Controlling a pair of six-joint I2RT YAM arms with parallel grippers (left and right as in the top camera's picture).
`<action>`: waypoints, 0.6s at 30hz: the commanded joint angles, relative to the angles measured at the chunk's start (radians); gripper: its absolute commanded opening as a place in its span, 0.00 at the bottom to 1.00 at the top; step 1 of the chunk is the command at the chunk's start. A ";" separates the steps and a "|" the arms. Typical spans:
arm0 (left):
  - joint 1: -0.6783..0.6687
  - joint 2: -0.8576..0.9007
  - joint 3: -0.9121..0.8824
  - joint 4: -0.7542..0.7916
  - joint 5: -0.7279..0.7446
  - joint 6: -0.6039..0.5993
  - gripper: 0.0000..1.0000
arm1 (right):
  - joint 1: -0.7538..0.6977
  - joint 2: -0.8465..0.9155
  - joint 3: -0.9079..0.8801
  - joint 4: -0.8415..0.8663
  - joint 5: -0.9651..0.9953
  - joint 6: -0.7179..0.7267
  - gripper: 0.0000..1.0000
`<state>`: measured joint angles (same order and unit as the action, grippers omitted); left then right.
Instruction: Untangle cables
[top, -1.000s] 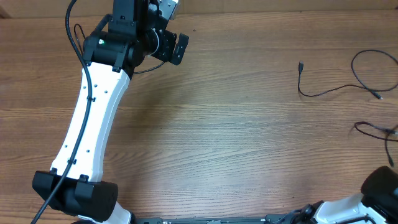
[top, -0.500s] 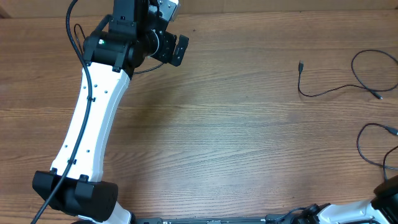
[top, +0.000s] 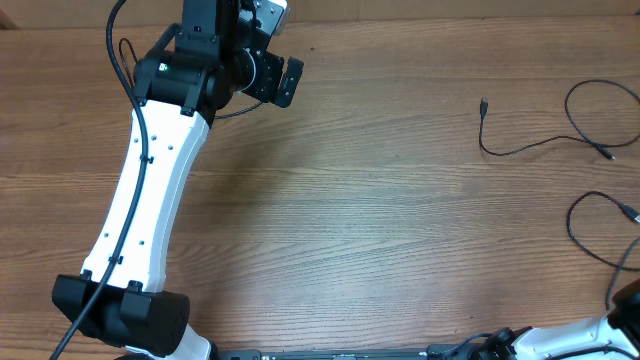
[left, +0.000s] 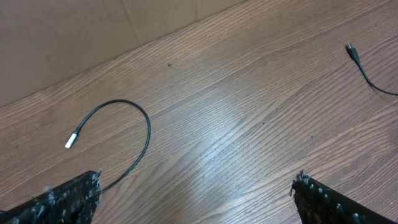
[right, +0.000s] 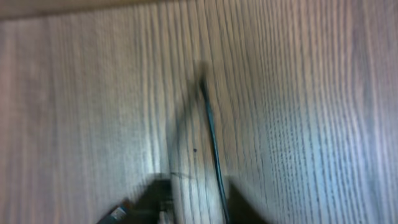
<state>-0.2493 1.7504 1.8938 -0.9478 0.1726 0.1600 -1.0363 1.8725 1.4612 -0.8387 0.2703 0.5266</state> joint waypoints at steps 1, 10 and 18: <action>-0.010 -0.019 0.007 0.002 0.012 -0.007 1.00 | -0.002 0.021 -0.009 0.016 0.015 -0.008 1.00; -0.016 -0.019 0.007 0.012 0.011 -0.006 1.00 | 0.024 0.000 0.088 0.001 -0.096 -0.024 1.00; -0.018 -0.019 0.007 0.032 0.011 -0.007 0.99 | 0.079 -0.068 0.329 -0.135 -0.093 -0.057 1.00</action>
<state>-0.2604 1.7504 1.8938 -0.9211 0.1722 0.1600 -0.9760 1.8858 1.6772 -0.9371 0.1810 0.4862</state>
